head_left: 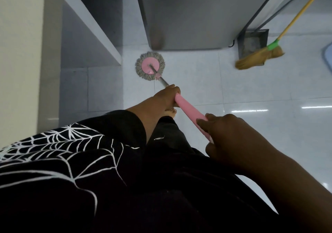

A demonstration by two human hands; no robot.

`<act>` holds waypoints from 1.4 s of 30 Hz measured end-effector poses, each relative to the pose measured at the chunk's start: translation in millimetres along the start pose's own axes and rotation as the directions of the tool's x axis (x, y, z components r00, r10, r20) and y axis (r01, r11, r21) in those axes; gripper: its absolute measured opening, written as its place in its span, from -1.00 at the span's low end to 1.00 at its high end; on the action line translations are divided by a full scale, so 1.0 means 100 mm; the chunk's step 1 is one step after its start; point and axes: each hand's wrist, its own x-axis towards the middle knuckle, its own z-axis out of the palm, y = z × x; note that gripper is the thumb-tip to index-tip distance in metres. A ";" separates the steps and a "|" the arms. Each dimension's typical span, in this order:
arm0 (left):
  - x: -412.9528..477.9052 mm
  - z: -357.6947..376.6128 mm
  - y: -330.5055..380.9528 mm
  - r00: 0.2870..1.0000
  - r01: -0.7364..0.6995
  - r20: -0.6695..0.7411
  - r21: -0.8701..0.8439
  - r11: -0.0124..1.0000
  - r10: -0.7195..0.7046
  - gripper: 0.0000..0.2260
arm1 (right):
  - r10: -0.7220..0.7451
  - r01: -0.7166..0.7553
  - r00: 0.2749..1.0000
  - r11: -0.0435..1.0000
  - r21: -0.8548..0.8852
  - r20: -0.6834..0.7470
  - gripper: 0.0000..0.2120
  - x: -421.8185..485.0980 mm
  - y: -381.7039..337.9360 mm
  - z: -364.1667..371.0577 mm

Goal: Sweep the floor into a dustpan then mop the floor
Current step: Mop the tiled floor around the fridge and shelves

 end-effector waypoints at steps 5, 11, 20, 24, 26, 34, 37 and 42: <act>-0.22 0.11 -0.05 0.998 0.054 -0.020 -0.001 0.999 -0.054 -0.67 | -0.038 0.039 0.999 0.998 -0.042 0.031 -0.56 -0.12 -0.08 0.11; -0.60 0.44 -0.06 0.999 0.038 -0.032 0.013 0.999 -0.038 -0.68 | -0.102 0.105 0.993 0.994 -0.035 0.057 -0.60 -0.48 -0.27 0.18; -0.94 0.56 0.00 0.998 0.063 -0.021 0.093 0.994 -0.062 -0.70 | -0.076 0.096 0.988 0.985 -0.143 0.137 -0.72 -0.73 -0.45 0.00; -0.96 0.46 -0.09 0.999 0.030 -0.025 0.084 0.996 -0.028 -0.69 | -0.044 0.064 0.989 0.988 -0.139 0.142 -0.64 -0.65 -0.66 -0.01; -0.91 0.43 -0.15 0.999 0.032 -0.024 0.062 0.998 -0.030 -0.69 | -0.023 0.040 0.991 0.991 -0.128 0.134 -0.63 -0.58 -0.74 -0.05; -0.68 -0.06 -0.53 1.000 0.015 0.008 -0.004 1.000 -0.015 -0.77 | 0.042 -0.025 0.993 0.988 -0.154 0.107 -0.60 -0.03 -1.06 -0.34; -0.60 -0.29 -0.79 0.999 -0.044 0.010 0.062 0.997 0.044 -0.78 | 0.092 -0.062 0.983 0.981 -0.185 0.160 -0.60 0.24 -1.28 -0.34; -0.45 -0.73 -1.12 0.998 -0.053 0.036 0.132 0.990 0.049 -0.71 | 0.160 -0.147 0.980 0.983 -0.110 0.121 -0.69 0.73 -1.52 -0.30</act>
